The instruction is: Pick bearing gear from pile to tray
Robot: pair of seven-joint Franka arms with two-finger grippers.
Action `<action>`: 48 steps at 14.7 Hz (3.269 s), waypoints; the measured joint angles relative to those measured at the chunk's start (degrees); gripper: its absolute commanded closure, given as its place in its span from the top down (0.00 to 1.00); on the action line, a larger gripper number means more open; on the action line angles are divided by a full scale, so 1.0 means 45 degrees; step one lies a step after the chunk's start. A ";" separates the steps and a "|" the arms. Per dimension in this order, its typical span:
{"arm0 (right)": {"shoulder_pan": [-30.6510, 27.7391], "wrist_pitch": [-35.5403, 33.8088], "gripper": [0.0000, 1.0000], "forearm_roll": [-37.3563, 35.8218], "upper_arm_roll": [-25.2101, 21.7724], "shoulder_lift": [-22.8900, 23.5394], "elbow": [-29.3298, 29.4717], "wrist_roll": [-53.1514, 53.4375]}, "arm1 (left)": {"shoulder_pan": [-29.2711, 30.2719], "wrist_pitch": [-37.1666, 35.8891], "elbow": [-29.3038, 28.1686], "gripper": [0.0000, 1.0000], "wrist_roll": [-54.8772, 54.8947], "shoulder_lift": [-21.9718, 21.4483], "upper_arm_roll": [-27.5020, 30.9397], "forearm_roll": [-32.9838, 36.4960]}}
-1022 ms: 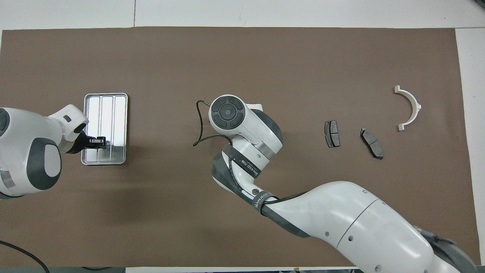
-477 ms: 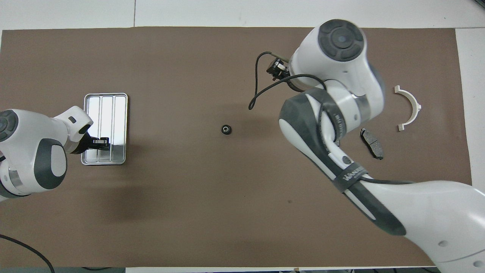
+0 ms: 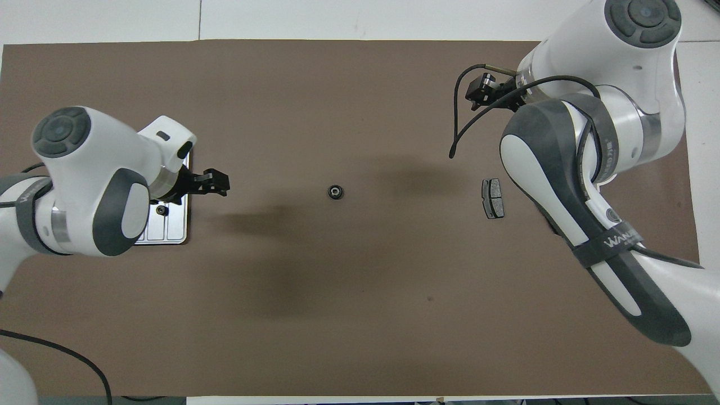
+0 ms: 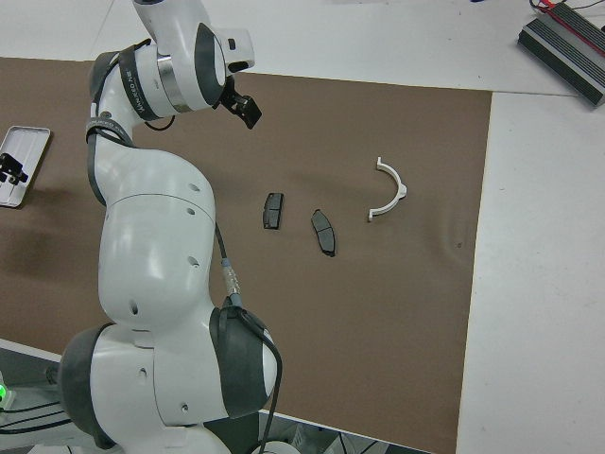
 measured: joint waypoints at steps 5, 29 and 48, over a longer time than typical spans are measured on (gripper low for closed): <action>-0.0033 -0.0295 1.00 0.0017 -0.0521 -0.0420 -0.0400 -0.2675 | -0.3618 -0.0023 0.1165 0.93 -0.4996 0.0774 -0.0060 0.0444; 0.0161 -0.3773 1.00 0.2699 -0.2460 -0.6781 -0.3410 -0.6768 | -0.4396 0.2172 0.3374 0.00 -0.6486 0.4853 0.0135 0.0610; 0.0170 -0.3776 1.00 0.1958 -0.2556 -0.6404 -0.3293 -0.6767 | 0.3590 -0.0557 0.2972 0.00 0.5435 0.2239 0.0332 0.0223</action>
